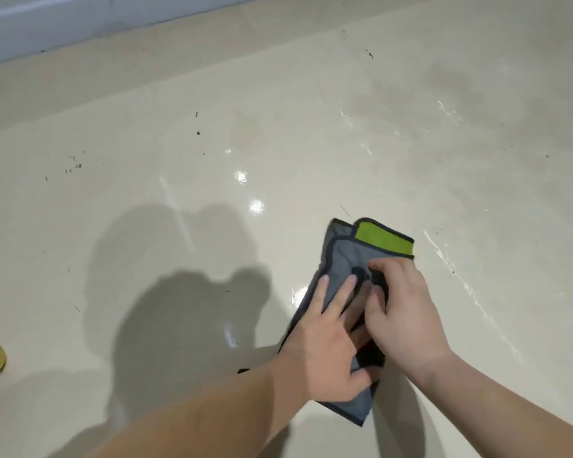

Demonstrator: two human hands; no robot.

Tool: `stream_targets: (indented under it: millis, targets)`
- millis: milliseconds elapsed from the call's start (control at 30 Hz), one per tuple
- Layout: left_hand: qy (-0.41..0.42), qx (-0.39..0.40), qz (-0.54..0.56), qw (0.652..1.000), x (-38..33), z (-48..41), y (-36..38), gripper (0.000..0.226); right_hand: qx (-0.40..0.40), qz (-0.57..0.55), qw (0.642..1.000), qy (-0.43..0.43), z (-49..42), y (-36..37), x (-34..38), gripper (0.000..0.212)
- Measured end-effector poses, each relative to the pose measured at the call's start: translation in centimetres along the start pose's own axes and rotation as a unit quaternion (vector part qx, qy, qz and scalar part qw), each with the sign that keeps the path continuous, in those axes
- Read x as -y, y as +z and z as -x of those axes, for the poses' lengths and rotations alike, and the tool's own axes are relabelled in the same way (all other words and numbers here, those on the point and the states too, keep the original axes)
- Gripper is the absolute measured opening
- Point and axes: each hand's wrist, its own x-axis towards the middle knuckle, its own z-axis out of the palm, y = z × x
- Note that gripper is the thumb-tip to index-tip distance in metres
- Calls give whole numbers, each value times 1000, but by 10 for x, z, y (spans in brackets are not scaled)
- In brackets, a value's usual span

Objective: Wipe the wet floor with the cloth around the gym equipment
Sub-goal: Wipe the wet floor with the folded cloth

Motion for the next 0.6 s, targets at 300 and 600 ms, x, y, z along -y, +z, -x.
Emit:
stream_targets:
  millis: [300,600]
  targets:
    - [-221,-41,17,974,144,27,-57,77,233,133,963,-1,37,50,-2,103]
    - [-411,102,27,906,188,50,-67,133,129,156,934,293,-67,0,-50,126]
